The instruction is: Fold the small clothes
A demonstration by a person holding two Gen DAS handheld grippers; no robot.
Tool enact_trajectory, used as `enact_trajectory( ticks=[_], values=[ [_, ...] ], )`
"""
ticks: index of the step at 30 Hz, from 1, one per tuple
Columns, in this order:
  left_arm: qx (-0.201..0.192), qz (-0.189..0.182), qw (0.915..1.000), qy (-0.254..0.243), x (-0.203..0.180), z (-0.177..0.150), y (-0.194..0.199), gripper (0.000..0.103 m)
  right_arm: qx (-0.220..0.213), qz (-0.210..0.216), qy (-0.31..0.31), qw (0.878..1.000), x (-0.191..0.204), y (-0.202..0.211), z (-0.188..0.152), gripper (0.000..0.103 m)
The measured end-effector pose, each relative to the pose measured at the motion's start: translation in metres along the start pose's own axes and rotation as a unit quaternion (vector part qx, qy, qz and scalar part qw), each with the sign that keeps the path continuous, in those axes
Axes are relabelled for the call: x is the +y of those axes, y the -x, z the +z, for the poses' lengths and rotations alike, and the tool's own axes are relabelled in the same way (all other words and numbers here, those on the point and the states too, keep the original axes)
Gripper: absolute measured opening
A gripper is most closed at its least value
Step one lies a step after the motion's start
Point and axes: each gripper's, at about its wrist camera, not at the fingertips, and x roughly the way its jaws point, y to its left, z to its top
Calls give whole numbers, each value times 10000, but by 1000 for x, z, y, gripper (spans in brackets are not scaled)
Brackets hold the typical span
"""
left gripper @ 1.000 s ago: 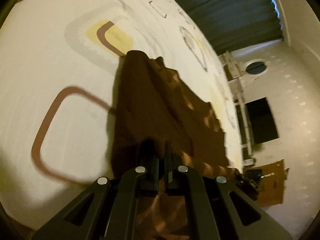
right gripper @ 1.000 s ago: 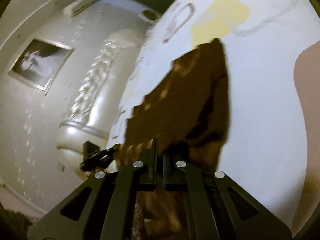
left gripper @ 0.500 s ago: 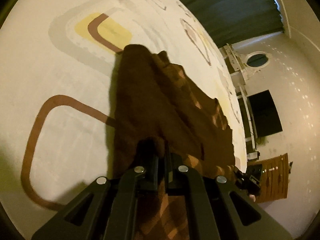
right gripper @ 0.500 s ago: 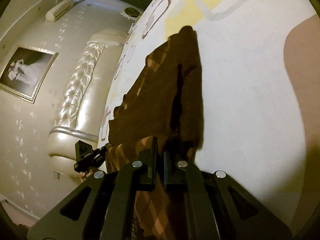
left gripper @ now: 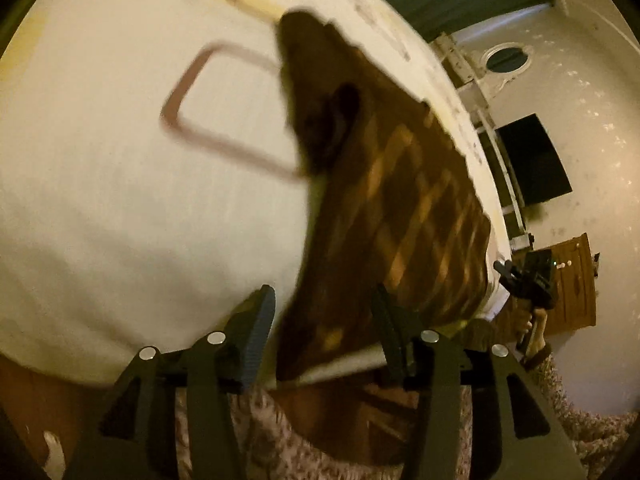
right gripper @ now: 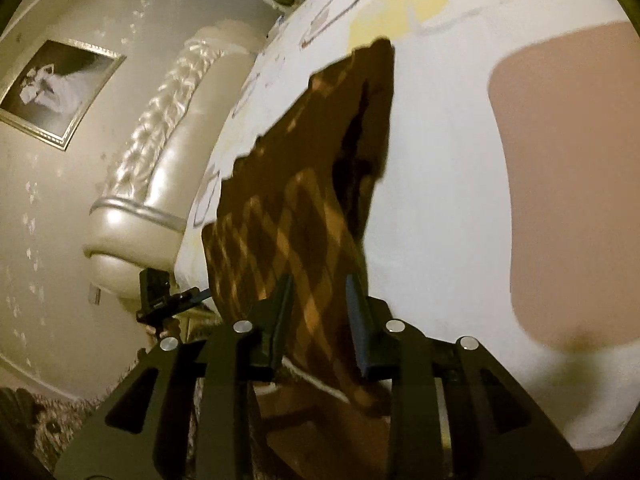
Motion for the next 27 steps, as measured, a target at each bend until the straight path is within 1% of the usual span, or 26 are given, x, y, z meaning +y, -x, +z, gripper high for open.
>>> enact_trajectory(
  ticks=[2, 4, 7, 10, 15, 23, 27],
  values=[
    [133, -31, 9998, 114, 4, -7, -6, 50, 108, -36, 18, 9999, -1, 0, -9, 28],
    [173, -17, 9998, 108, 4, -9, -12, 50, 207, -26, 13, 9998, -3, -2, -18, 32],
    [294, -48, 9995, 142, 4, -13, -22, 51, 305, 2, -12, 9995, -5, -5, -25, 34],
    [401, -76, 9992, -32, -1, -12, -26, 60, 370, 2, 32, 9993, -3, -7, -27, 35],
    [564, -159, 9982, -125, -1, -12, -28, 67, 394, 46, 15, 9992, -4, -6, -28, 35],
    [550, -269, 9981, -100, -3, -11, -31, 68, 547, 78, 83, 9984, -1, -8, -33, 36],
    [590, -223, 9978, -205, -12, -11, -37, 68, 570, 66, 81, 9983, -5, -1, -33, 37]
  ],
)
